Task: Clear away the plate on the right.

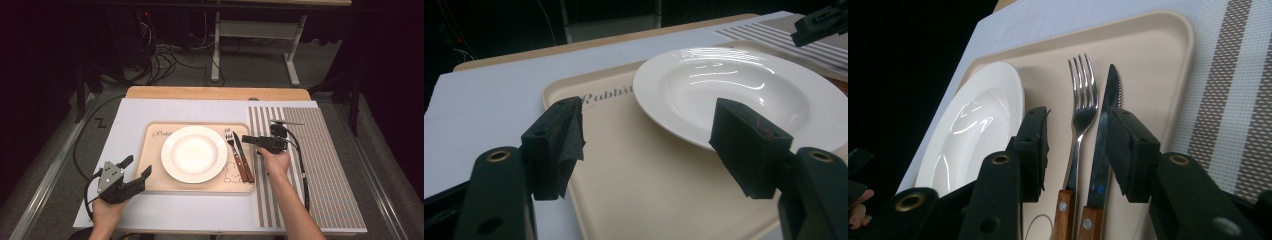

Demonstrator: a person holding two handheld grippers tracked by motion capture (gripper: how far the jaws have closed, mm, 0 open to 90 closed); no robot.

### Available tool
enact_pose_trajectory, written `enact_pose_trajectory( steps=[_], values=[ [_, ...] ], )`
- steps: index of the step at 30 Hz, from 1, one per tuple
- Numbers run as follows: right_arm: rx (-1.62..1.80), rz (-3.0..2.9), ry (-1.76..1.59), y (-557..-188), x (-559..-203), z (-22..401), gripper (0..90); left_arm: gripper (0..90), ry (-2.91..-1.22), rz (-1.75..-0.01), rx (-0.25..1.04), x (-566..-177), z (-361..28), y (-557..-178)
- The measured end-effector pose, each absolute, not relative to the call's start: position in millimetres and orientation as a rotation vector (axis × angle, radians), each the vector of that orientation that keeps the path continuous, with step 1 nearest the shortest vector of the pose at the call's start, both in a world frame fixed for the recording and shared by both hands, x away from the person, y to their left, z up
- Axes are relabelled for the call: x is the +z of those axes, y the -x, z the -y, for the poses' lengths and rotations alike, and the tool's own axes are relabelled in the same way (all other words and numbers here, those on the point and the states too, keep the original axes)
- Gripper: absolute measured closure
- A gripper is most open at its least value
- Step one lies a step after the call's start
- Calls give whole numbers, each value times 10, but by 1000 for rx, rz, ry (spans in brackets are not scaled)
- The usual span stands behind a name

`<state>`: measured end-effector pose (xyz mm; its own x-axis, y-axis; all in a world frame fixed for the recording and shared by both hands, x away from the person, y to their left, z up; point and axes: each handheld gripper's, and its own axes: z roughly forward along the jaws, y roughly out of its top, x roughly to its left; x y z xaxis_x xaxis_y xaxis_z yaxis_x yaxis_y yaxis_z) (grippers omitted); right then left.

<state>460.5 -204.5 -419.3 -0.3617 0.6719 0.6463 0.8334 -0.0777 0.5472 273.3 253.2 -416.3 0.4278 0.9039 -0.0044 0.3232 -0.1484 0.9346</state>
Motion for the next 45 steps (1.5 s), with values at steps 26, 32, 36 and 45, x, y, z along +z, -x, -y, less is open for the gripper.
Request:
enact_pose_trajectory(
  steps=[26,32,36,45],
  values=[
    [-1524,1941,1725,-4286,-4180,2733,604,293,-1703,-1087,743,-4167,-2541,-2740],
    [-1547,1930,1726,-4213,-4173,2866,598,285,-1698,-1094,757,-4166,-2546,-2735],
    [-1562,1917,1730,-4171,-4176,2941,596,283,-1698,-1097,759,-4167,-2550,-2737],
    [-1588,1888,1744,-4093,-4187,3092,576,283,-1701,-1096,757,-4168,-2551,-2739]
  ],
)
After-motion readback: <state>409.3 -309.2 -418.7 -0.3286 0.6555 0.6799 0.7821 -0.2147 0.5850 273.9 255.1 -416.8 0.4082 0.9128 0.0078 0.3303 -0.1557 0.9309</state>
